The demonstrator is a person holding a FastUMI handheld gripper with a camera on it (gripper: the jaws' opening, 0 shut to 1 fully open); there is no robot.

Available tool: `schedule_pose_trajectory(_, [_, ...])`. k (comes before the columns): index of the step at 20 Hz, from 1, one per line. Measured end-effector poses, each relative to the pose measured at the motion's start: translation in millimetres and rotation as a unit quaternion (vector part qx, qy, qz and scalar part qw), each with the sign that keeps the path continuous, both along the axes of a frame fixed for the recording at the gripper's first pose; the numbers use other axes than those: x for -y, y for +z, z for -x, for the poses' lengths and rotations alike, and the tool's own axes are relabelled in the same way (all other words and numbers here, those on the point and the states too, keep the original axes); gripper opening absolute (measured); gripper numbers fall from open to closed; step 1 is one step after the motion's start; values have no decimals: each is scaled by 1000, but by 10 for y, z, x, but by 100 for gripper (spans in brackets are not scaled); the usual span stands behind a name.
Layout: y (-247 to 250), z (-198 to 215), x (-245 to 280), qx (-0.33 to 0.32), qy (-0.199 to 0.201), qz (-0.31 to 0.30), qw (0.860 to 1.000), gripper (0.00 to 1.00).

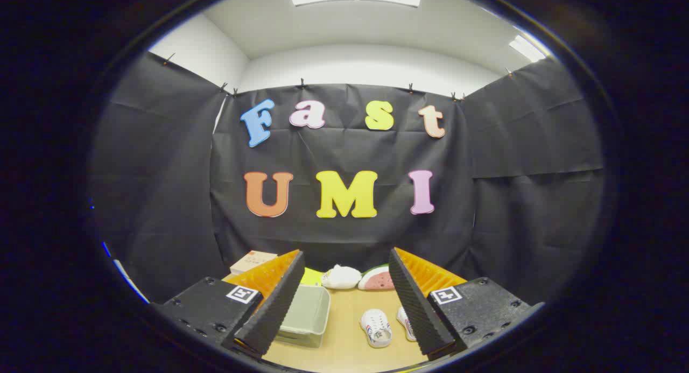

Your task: Open the storage box then place both shoes into the box .Put the left shoe in first, then the right shoe, with the right side of both shoes facing outward in a uniform manner.

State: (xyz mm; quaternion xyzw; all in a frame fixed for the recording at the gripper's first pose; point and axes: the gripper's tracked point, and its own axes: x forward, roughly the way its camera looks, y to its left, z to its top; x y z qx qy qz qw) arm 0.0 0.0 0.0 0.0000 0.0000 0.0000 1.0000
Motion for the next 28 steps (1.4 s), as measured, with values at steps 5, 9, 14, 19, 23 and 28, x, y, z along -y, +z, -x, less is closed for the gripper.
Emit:
schedule_pose_trajectory(5, [-127,-91,-11,-21,-13,12,1000,100])
schedule_pose_trajectory(9, [-177,-170,-38,-31,-23,25,999,100])
schedule_pose_trajectory(14, [-192,-220,-10,-27,-33,20,999,100])
schedule_pose_trajectory(19, [-457,-366,31,-72,-32,-4,997,100])
schedule_pose_trajectory(23, [-815,-619,57,-143,-10,-4,990,100])
schedule_pose_trajectory(28, [-1075,-1131,68,-199,46,-42,978,100])
